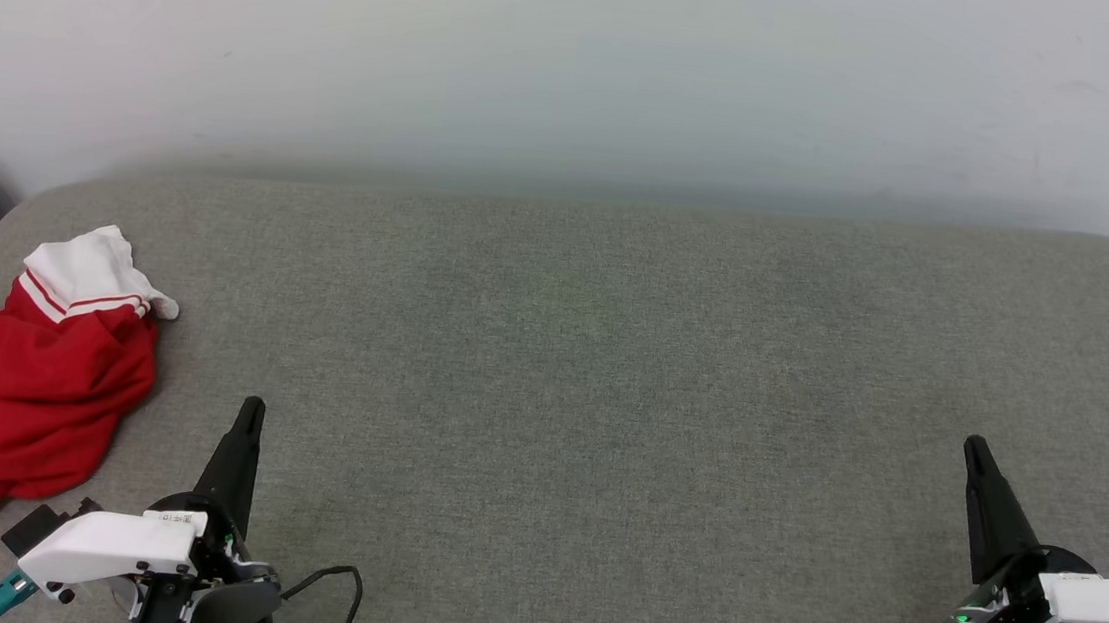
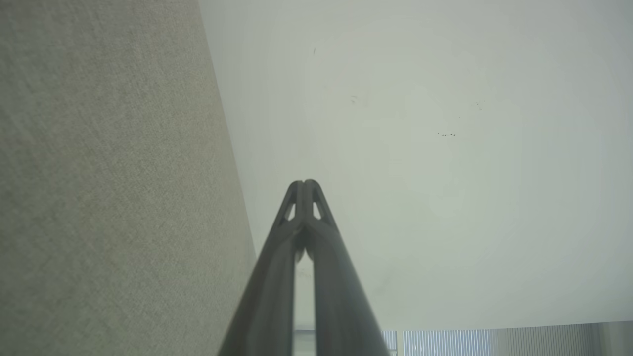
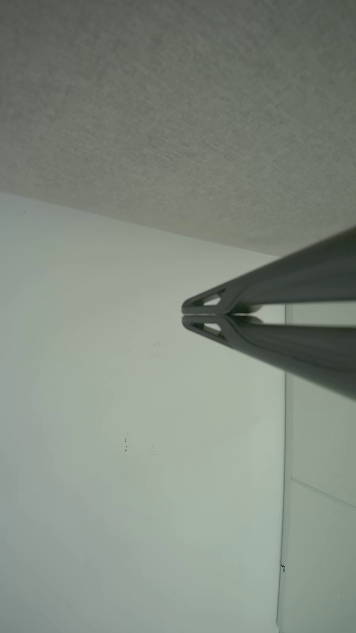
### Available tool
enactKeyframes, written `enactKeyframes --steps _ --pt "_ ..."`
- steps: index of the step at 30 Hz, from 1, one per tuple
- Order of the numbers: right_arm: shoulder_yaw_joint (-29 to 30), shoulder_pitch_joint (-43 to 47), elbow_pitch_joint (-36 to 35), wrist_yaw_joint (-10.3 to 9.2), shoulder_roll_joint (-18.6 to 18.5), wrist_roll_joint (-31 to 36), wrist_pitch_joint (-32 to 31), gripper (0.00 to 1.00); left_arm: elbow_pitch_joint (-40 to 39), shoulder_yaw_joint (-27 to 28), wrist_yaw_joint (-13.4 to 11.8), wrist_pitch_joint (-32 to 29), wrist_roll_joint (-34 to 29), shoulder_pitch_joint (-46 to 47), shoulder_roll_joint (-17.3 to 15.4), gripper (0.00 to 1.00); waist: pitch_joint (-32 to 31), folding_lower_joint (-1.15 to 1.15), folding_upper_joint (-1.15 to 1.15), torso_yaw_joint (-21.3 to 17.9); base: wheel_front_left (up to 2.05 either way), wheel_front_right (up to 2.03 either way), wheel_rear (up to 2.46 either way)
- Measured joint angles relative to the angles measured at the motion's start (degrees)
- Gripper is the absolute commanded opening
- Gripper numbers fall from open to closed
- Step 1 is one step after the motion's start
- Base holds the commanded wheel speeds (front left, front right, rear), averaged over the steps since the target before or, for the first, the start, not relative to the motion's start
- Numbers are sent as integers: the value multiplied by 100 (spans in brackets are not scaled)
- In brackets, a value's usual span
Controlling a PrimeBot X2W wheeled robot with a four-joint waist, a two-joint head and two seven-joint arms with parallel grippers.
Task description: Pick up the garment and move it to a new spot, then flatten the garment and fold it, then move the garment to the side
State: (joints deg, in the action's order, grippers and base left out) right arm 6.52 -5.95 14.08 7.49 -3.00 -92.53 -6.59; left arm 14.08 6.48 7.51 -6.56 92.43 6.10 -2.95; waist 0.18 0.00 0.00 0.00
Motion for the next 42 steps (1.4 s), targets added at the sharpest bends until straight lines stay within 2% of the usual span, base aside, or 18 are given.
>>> enactKeyframes --steps 33,34,37,42 --pt "0 0 0 0 0 0 0 0 0 0 0 0 0 0 0 0 0 0 0 0 0 0 0" --pt "0 7 9 1 0 -1 0 100 11 -2 -1 0 0 -5 1 100 0 0 0 0 0 0 0" --pt "-7 211 258 0 4 -1 4 100 252 -45 -2 11 0 -228 24 100 0 0 0 0 0 0 0" --pt "-1 288 249 0 5 167 142 100 226 -70 -3 140 -168 -277 27 100 0 0 0 0 0 0 0"
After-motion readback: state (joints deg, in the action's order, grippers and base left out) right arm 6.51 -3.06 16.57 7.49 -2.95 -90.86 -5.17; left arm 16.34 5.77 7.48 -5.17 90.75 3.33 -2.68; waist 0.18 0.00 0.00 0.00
